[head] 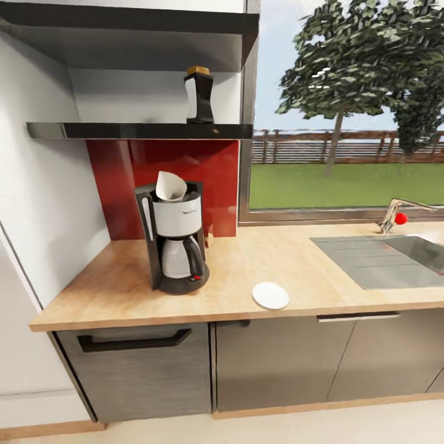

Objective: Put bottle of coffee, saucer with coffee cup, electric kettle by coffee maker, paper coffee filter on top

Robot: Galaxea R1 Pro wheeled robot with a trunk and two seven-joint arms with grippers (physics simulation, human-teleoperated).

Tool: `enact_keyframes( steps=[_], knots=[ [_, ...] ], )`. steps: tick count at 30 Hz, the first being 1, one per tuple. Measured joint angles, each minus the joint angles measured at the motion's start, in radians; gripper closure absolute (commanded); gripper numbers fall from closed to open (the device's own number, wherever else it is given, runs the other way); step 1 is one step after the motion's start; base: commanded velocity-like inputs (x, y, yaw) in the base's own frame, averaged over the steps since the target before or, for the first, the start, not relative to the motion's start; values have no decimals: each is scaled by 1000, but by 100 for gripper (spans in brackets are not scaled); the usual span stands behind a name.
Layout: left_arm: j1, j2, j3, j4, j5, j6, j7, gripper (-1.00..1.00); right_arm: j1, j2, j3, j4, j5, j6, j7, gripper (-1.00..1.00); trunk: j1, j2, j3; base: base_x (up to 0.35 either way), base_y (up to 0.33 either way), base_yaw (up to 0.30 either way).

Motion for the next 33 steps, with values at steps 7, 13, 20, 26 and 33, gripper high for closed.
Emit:
enact_keyframes(
  steps=[7, 13, 20, 26, 33],
  knots=[
    [0, 0, 1, 0, 0, 0, 0, -100, 0, 0, 0, -1, 0, 0, -1, -100, 0, 0, 0, -77, -33, 70],
    [0, 0, -1, 0, 0, 0, 0, -100, 0, 0, 1, -1, 0, 0, -2, -100, -15, 28, 12, -3, -1, 14],
    [0, 0, -1, 0, 0, 0, 0, -100, 0, 1, 1, -1, 0, 0, -4, -100, -42, 77, 34, 0, 0, 1],
    [0, 0, -1, 0, 0, 0, 0, -100, 0, 1, 1, -1, 0, -1, -5, -100, -65, 119, 53, 0, 0, 0],
    [0, 0, -2, 0, 0, 0, 0, -100, 0, 2, 1, -1, 0, -2, -7, -100, -92, 168, 75, 0, 0, 0]
  ],
)
